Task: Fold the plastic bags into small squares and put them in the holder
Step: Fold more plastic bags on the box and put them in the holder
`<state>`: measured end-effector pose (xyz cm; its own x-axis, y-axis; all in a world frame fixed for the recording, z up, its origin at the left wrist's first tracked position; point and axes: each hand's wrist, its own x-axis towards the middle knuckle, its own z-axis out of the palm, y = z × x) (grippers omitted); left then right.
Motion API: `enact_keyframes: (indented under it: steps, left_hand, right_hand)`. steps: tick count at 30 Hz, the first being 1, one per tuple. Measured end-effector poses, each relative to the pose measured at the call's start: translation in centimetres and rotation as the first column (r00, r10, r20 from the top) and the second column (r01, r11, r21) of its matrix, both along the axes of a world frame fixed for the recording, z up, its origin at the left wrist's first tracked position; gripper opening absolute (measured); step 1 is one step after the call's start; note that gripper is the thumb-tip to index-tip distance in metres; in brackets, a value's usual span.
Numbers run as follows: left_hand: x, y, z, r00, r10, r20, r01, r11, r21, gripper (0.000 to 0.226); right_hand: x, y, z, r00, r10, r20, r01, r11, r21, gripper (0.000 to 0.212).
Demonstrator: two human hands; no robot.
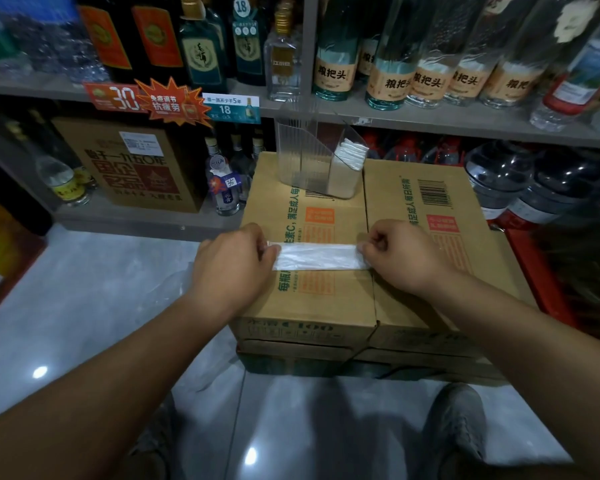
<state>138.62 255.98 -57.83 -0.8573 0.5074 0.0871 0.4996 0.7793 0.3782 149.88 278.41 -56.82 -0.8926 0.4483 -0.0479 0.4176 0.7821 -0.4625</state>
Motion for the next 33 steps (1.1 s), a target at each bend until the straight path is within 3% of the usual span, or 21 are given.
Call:
enact_keyframes:
  steps: [3, 6, 9, 12, 15, 22, 25, 28, 30, 33]
  left_hand:
    - [0.1, 0.4, -0.1, 0.999, 0.034, -0.017, -0.034, 0.999, -0.010, 0.022]
    - [0.3, 0.6, -0.4, 0.987, 0.008, -0.161, -0.001, 0.999, 0.047, 0.026]
    - [0.6, 1.0, -0.4, 0.928, -0.312, -0.203, 0.323, 0.946, 0.023, 0.047]
    - [1.2, 1.2, -1.2, 0.865, -0.499, -0.053, 0.487, 0.861, -0.145, 0.066]
    - [1.4, 1.1, -2.1, 0.889, -0.452, 0.071, 0.453, 0.849, -0.270, 0.073]
    - [1.5, 1.4, -2.4, 0.917, -0.390, 0.079, 0.390, 0.841, -0.374, 0.078]
    - [1.6, 1.5, -2.3, 0.922, -0.378, 0.082, 0.380, 0.848, -0.368, 0.081]
    - [1.8, 1.5, -2.1, 0.922, -0.374, 0.103, 0.384, 0.841, -0.382, 0.074]
    - [1.8, 1.5, -2.0, 0.922, -0.373, 0.108, 0.385, 0.841, -0.381, 0.073]
    - [1.7, 1.6, -2.1, 0.923, -0.372, 0.095, 0.381, 0.854, -0.355, 0.075]
  right_hand:
    - [0.1, -0.2, 0.1, 1.000, 0.016, 0.019, -0.016, 0.999, 0.050, 0.015]
    - [0.1, -0.4, 0.2, 0.999, 0.028, 0.027, -0.030, 0.997, 0.074, 0.014]
    - [0.1, -0.4, 0.2, 0.999, 0.047, 0.022, -0.049, 0.995, 0.091, 0.014]
    - [0.1, -0.4, 0.1, 0.999, 0.047, 0.019, -0.048, 0.993, 0.105, 0.018]
    - [0.0, -0.4, 0.4, 0.998, 0.048, 0.034, -0.052, 0.991, 0.125, 0.019]
    - [-0.2, -0.7, 0.4, 0.999, -0.048, 0.013, 0.042, 0.958, 0.283, 0.011]
    - [0.3, -2.8, 0.2, 0.984, 0.132, -0.120, -0.078, 0.923, 0.377, 0.031]
    - [0.9, -5.4, -0.3, 0.914, 0.392, 0.103, -0.405, 0.875, 0.264, 0.061]
    - [1.3, -5.4, -1.0, 0.870, 0.398, 0.290, -0.454, 0.877, 0.160, 0.072]
    - [2.0, -3.6, -1.4, 0.862, 0.348, 0.368, -0.434, 0.883, 0.180, 0.080]
